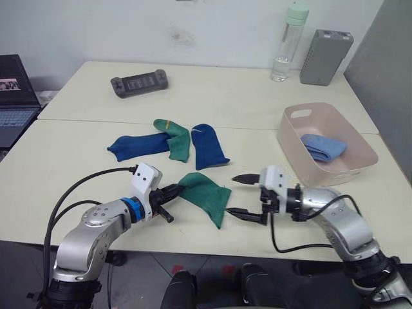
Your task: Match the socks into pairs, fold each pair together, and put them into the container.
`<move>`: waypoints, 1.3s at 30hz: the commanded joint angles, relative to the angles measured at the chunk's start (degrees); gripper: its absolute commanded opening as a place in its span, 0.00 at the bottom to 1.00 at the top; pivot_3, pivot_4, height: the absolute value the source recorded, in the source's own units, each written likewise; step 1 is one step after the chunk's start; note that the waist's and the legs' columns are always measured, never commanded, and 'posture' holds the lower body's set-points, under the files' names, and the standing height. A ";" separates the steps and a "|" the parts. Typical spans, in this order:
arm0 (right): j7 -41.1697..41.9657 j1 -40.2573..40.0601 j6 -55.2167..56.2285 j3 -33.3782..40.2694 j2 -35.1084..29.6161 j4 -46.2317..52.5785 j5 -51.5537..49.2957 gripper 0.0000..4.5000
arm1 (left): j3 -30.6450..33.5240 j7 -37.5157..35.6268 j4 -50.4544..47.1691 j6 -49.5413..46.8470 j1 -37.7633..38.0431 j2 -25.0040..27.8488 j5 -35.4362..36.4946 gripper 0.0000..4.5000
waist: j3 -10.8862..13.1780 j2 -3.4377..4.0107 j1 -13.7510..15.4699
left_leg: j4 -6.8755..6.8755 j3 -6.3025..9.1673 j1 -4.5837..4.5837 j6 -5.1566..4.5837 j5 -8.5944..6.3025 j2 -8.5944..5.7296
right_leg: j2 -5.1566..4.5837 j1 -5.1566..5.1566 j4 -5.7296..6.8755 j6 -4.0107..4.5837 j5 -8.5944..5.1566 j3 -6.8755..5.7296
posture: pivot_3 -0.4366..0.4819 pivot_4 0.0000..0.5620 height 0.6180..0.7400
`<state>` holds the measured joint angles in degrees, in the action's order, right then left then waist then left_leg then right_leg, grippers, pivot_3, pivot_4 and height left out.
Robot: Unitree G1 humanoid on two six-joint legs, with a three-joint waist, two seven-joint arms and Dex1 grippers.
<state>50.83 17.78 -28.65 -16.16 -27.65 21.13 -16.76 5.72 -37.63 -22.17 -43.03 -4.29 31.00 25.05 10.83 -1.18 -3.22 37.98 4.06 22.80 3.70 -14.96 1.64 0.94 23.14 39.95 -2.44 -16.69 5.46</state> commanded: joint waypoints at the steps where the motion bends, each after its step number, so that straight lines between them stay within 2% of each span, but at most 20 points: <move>1: -0.88 2.15 -3.62 -3.86 1.92 1.82 -0.02 0.99 | -0.50 0.58 -2.12 -0.27 -0.42 -0.15 1.09 0.00 | 0.00 0.00 0.00 | 0.00 0.00 0.00 0.00 0.00 0.00 | 0.00 0.00 0.00 0.00 0.00 0.00 | 0.48 0.27 1.00; 5: 0.11 5.83 -5.39 -7.65 2.29 -3.07 1.98 0.99 | -0.57 0.68 -2.18 -0.75 -0.66 0.40 1.76 0.00 | 0.00 0.00 0.02 | -0.01 0.01 0.03 0.00 0.00 0.01 | 0.00 0.02 -0.01 0.01 0.00 -0.02 | 0.48 0.27 1.00; 10: 0.83 7.88 1.47 -11.74 2.07 -9.11 7.89 0.99 | -0.45 0.78 -1.99 -0.64 -0.82 1.07 1.92 0.00 | 0.00 0.00 -0.01 | -0.03 0.02 0.03 0.00 0.00 0.01 | -0.01 0.02 -0.02 0.01 0.00 -0.06 | 0.48 0.27 1.00; 11: 1.25 8.11 3.09 -12.64 1.93 -10.05 9.13 0.96 | -0.34 0.81 -2.01 -0.69 -0.84 1.20 2.00 0.00 | 0.00 0.00 -0.01 | -0.04 0.01 0.03 0.00 0.00 0.00 | -0.01 0.03 -0.02 0.01 0.00 -0.05 | 0.48 0.27 1.00; 14: 1.23 8.45 6.05 -13.34 2.21 -11.78 11.38 0.78 | -0.11 0.93 -2.37 -0.73 -0.46 1.47 2.20 0.00 | 0.00 0.00 -0.01 | -0.04 0.00 0.03 -0.01 0.00 0.01 | -0.01 0.03 -0.02 0.01 0.00 -0.04 | 0.48 0.27 1.00; 21: 3.10 8.42 6.38 -9.34 1.48 -11.58 9.22 0.22 | 0.22 1.06 -2.79 -0.62 0.40 1.72 2.60 0.00 | 0.00 -0.01 0.00 | -0.03 0.02 0.04 0.00 0.00 0.00 | -0.01 0.03 -0.02 0.01 0.00 -0.04 | 0.48 0.27 1.00; 22: 3.41 8.17 5.76 -8.30 1.15 -10.80 8.36 0.11 | 0.37 1.02 -2.87 -0.58 0.62 1.85 2.69 0.00 | 0.00 -0.01 0.00 | -0.03 0.02 0.03 0.00 0.00 0.01 | -0.01 0.03 -0.02 0.01 0.00 -0.05 | 0.48 0.27 1.00; 24: 4.19 7.60 4.38 -6.45 0.36 -9.14 6.73 0.01 | 0.65 0.95 -2.94 -0.45 1.10 2.13 2.80 0.00 | 0.00 -0.01 0.00 | -0.04 0.02 0.03 0.00 0.00 0.01 | -0.01 0.03 -0.02 0.01 0.00 -0.05 | 0.48 0.27 1.00; 30: 6.56 4.99 2.30 -0.88 -1.69 -5.83 0.43 0.01 | 2.45 1.22 -3.95 -0.30 3.93 2.57 3.30 0.00 | 0.00 -0.01 0.00 | -0.07 0.04 0.03 -0.01 -0.01 0.02 | -0.01 0.03 -0.02 0.02 0.00 -0.07 | 0.48 0.27 1.00; 39: 6.39 1.30 6.14 7.03 0.57 -14.46 -4.87 0.01 | 6.20 5.20 -7.26 -0.38 8.77 0.41 5.10 0.00 | -0.01 -0.02 -0.01 | -0.05 -0.01 0.02 -0.01 -0.01 0.01 | -0.01 0.01 -0.03 0.01 -0.01 -0.01 | 0.48 0.27 1.00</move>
<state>57.38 19.16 -23.84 -11.39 -27.50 6.92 -19.76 9.68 -33.19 -27.14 -43.84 4.20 31.76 29.22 10.82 -1.19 -3.23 37.93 4.04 22.82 3.69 -14.97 1.65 0.93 23.16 39.92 -2.42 -16.70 5.46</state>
